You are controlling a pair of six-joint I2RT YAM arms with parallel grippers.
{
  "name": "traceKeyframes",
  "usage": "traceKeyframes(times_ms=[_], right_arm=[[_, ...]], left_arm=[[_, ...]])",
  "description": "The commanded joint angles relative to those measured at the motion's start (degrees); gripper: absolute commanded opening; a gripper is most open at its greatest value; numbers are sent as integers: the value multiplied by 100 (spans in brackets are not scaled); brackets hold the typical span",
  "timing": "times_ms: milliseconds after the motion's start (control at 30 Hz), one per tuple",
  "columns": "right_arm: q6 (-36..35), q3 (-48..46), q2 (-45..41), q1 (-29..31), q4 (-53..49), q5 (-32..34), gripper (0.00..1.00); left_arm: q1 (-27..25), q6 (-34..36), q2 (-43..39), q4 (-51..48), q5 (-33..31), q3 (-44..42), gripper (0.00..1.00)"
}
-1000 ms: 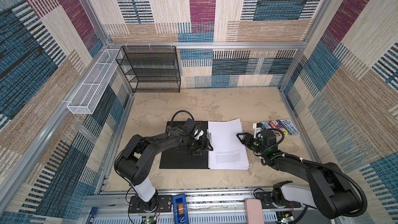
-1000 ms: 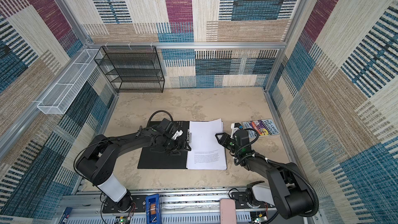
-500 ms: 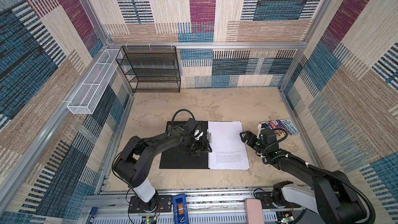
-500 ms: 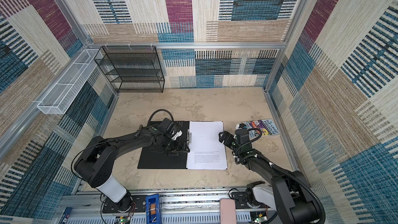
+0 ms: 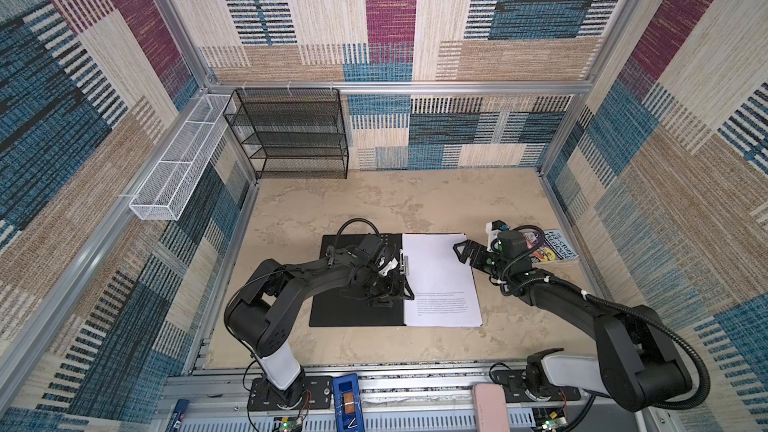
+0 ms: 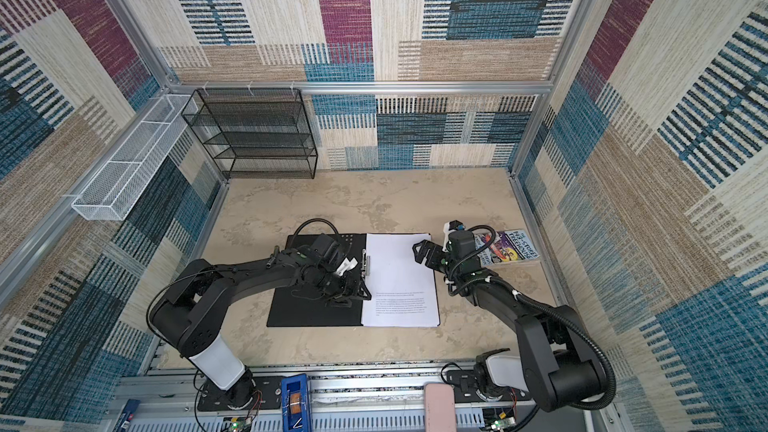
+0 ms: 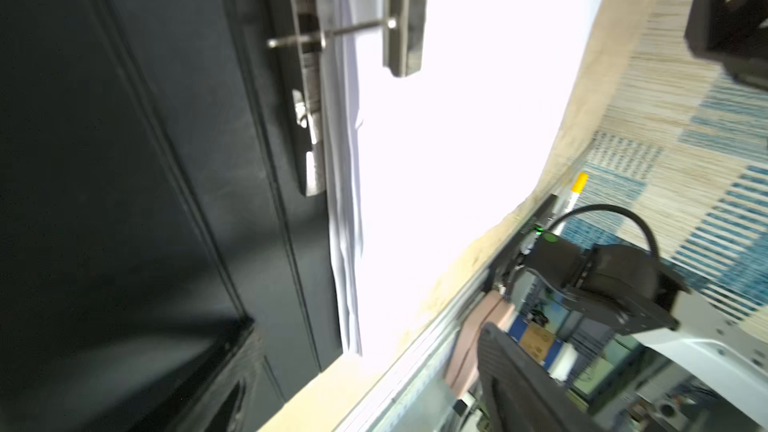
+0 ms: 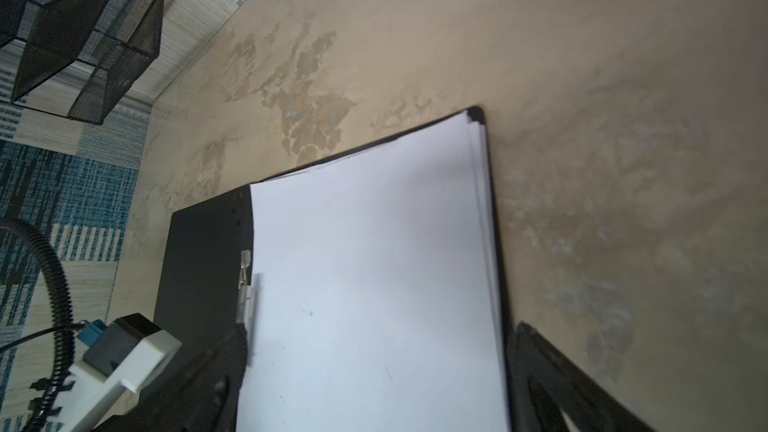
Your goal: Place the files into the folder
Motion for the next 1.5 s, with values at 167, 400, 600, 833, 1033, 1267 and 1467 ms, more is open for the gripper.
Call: traceKeyframes(times_ms=[167, 400, 600, 833, 1033, 1267, 1467], right_arm=[[-870, 1482, 1353, 58, -201, -1495, 96], [-1131, 2369, 2276, 408, -311, -2273, 91], [-1283, 2875, 2838, 706, -396, -2658, 79], [-1391, 3422, 3545, 910, -607, -2880, 75], [-1359, 3542, 3881, 999, -622, -2906, 75], [-1288, 3466, 4043, 1046, -568, -2842, 75], [-1193, 3370, 4086, 1065, -479, -2895, 75]], left_arm=[[-416, -842, 476, 700, -257, 41, 84], [-372, -840, 183, 622, -191, 269, 84], [380, -933, -699, 710, 190, -228, 84], [1480, -762, -704, 499, 482, -476, 84], [1807, -703, -373, 546, 510, -619, 84], [1901, -694, -237, 640, 504, -765, 83], [1950, -669, -234, 587, 448, -804, 83]])
